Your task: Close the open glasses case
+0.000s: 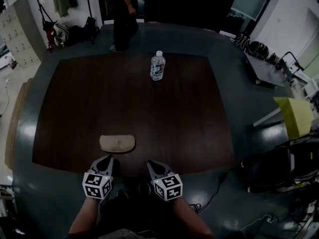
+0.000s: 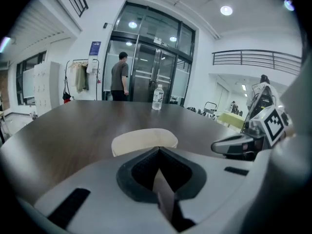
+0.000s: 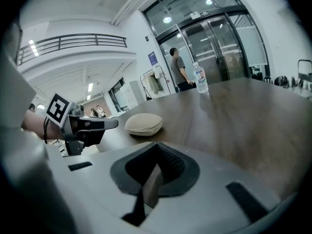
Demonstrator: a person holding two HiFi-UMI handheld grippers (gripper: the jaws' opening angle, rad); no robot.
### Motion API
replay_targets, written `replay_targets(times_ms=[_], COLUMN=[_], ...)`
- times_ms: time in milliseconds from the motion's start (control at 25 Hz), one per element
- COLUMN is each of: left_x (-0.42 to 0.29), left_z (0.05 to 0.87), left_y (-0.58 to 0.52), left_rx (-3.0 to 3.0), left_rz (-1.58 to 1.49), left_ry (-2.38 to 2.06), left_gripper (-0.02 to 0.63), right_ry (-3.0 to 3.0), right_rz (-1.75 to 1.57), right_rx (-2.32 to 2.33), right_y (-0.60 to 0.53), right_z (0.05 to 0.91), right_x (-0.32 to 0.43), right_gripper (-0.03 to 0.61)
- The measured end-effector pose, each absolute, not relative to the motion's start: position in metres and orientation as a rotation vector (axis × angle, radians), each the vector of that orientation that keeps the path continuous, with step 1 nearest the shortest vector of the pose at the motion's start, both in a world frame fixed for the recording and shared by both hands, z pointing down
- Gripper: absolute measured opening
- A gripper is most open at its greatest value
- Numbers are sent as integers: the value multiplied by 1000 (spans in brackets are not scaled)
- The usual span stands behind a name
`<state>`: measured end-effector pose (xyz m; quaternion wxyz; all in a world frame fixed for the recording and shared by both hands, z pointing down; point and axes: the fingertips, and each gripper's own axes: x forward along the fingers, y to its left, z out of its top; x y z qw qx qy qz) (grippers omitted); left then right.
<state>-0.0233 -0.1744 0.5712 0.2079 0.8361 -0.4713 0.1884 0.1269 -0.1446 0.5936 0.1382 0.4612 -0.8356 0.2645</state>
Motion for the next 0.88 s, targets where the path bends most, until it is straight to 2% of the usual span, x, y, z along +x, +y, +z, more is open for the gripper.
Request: replay_targets(times_ms=[280, 520, 880], left_x=[-13, -55, -122], left_z=[564, 551, 535], left_y=[-152, -112, -10], left_rx=[2338, 2363, 2385], left_rz=[432, 371, 295], left_ry=[-1238, -1272, -1295], left_gripper=[9, 9, 9], right_ry=[-2387, -2396, -2421], right_rz=[706, 646, 632], right_rx=[1442, 1506, 1550], right_y=[-146, -126, -16], right_z=[573, 559, 548], right_x=[148, 122, 62], right_gripper=[-11, -11, -11])
